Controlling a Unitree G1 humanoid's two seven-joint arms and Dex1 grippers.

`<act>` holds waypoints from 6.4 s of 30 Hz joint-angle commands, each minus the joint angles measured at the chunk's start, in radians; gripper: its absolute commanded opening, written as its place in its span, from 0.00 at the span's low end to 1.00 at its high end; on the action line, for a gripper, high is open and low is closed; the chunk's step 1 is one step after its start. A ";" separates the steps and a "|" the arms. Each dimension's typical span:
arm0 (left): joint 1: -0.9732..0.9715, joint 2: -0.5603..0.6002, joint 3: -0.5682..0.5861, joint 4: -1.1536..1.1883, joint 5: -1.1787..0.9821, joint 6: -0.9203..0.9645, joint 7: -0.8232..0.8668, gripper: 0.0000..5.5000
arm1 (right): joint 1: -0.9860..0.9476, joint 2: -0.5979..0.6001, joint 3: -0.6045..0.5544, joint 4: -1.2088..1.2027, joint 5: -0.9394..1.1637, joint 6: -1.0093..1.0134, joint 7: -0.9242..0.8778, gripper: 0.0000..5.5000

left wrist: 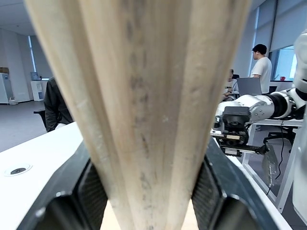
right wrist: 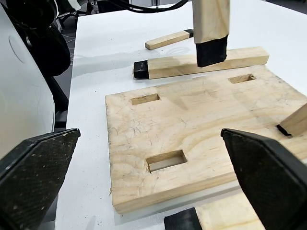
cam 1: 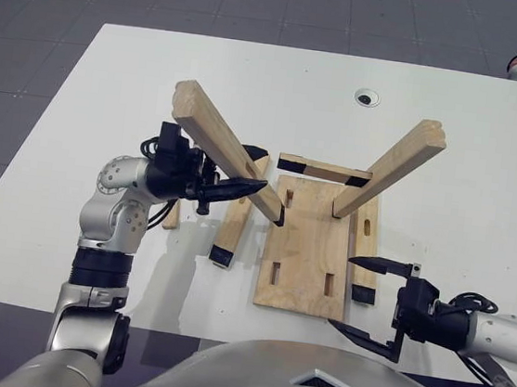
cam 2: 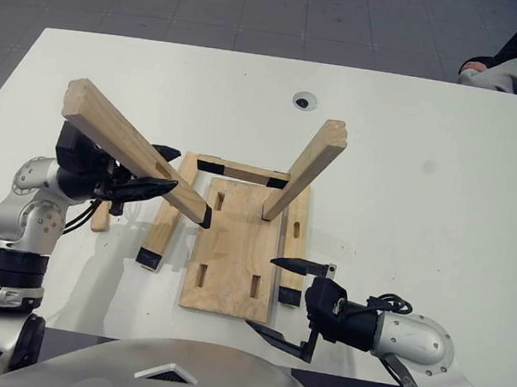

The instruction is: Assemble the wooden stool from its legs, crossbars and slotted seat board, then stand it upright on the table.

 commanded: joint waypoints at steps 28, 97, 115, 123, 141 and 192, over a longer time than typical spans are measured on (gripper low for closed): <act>-0.368 -0.117 0.005 0.678 0.175 -0.230 -0.187 0.37 | -0.045 -0.005 0.054 0.026 -0.075 -0.035 0.032 1.00; -0.322 0.128 -0.546 0.435 0.420 0.080 -0.104 0.37 | -0.125 0.042 0.125 0.006 -0.100 -0.015 -0.076 1.00; -0.225 0.112 -0.598 0.421 0.418 0.061 -0.026 0.37 | -0.220 0.195 0.043 -0.178 0.055 0.219 -0.372 1.00; -0.215 0.102 -0.588 0.425 0.405 0.041 -0.004 0.37 | -0.251 0.408 0.434 -0.396 0.072 0.320 -0.829 0.79; -0.165 0.117 -0.588 0.398 0.398 0.033 0.004 0.37 | -0.545 0.776 0.486 -0.270 -0.398 0.666 -1.345 0.32; -0.046 0.053 -0.640 0.456 0.409 -0.030 0.099 0.37 | -1.211 0.525 -0.493 -0.395 -0.096 0.849 -1.008 0.32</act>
